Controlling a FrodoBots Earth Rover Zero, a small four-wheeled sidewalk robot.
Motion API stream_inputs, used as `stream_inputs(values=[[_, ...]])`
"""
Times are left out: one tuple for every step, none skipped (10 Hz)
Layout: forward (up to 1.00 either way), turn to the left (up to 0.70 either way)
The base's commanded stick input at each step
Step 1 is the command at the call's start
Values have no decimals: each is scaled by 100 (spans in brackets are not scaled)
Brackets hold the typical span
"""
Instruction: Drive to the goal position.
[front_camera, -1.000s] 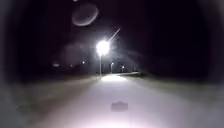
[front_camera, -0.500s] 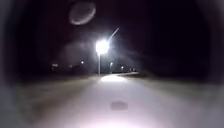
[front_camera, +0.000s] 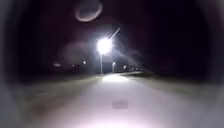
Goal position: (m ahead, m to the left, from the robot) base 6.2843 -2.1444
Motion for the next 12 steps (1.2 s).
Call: stream_inputs(values=[[70,0],[70,0],[70,0],[70,0],[70,0],[70,0],[70,11],[70,14],[70,14],[70,5],[70,0],[70,0]])
